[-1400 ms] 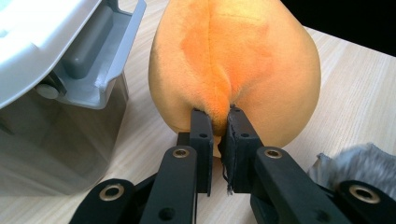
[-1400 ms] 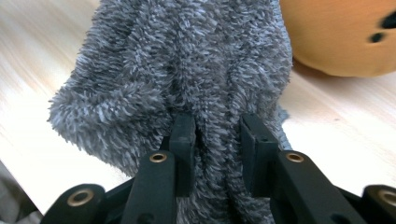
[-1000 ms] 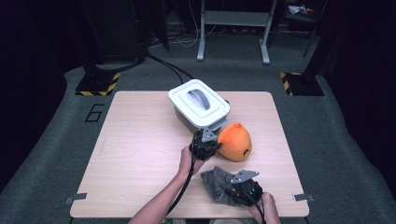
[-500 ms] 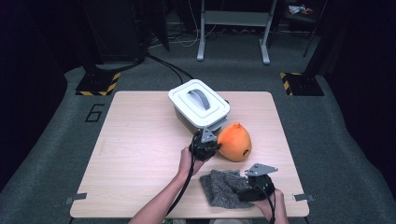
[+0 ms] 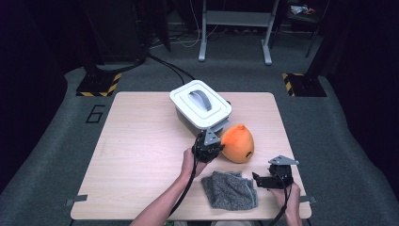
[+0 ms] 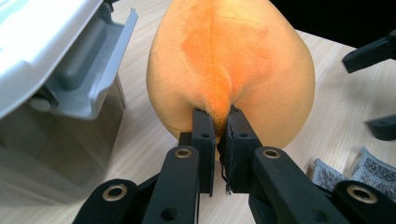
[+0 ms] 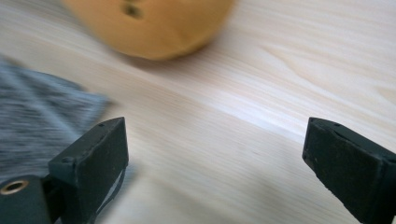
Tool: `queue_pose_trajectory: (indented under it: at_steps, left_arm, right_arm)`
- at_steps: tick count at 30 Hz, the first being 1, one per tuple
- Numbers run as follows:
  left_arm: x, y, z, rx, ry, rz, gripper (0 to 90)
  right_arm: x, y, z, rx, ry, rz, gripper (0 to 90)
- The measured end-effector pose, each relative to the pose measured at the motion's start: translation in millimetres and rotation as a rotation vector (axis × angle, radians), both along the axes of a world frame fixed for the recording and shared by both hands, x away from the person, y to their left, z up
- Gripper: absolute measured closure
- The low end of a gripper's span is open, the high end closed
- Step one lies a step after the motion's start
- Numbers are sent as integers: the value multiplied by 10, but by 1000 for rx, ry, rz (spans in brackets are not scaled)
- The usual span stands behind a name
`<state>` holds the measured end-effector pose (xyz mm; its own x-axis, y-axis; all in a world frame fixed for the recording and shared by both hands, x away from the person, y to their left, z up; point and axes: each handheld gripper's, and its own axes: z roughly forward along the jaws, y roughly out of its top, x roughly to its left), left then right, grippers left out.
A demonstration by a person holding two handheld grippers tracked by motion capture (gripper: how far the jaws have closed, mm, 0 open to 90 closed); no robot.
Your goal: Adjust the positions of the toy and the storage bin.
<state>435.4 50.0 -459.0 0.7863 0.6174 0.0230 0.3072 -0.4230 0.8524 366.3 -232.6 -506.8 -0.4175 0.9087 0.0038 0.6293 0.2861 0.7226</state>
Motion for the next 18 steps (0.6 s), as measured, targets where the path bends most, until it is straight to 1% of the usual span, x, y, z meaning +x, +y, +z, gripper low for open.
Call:
queue_pose_trajectory:
  at_steps: [1,2,3,4,6,7,8,9,10,12,13,15,16,17,18]
  left_arm:
    - [-1,-10,15,-2,-7,0,844]
    - [0,-15,36,7,-18,-3,844]
    - [-1,-25,57,3,-13,-10,844]
    - [2,-30,71,10,-20,-13,844]
    - [-3,-42,112,8,-26,-15,844]
    - [-20,-50,145,10,-28,-26,844]
    - [-20,-50,145,10,-28,-26,844]
    - [-30,-56,166,23,-43,-29,844]
    - [-36,-57,176,28,-52,-31,844]
    - [-58,-53,205,22,-46,-33,844]
    - [-62,-44,220,19,-56,-32,844]
    - [-72,-19,258,19,-54,-38,844]
    - [-77,-6,270,22,-62,-32,844]
    - [-87,12,286,22,-57,-41,844]
    - [-97,24,299,25,-64,-37,844]
  right_arm:
    - [26,-30,-36,-2,7,-7,55]
    - [45,-53,-68,-7,12,-17,55]
    - [60,-66,-100,-12,17,-36,55]
    - [75,-79,-133,-19,23,-48,55]
    - [95,-99,-176,-38,28,-65,43]
    - [102,-123,-182,-26,24,-72,47]
    - [102,-123,-182,-26,24,-72,47]
    - [107,-132,-182,-28,22,-74,47]
    - [116,-145,-186,-20,28,-74,46]
    - [128,-163,-199,-6,22,-79,42]
    - [130,-183,-217,-8,3,-73,36]
    - [131,-186,-221,-6,-1,-74,36]
    - [131,-187,-223,-5,-4,-75,35]
    - [132,-186,-225,-3,-5,-74,34]
    - [133,-186,-225,-3,-4,-73,34]
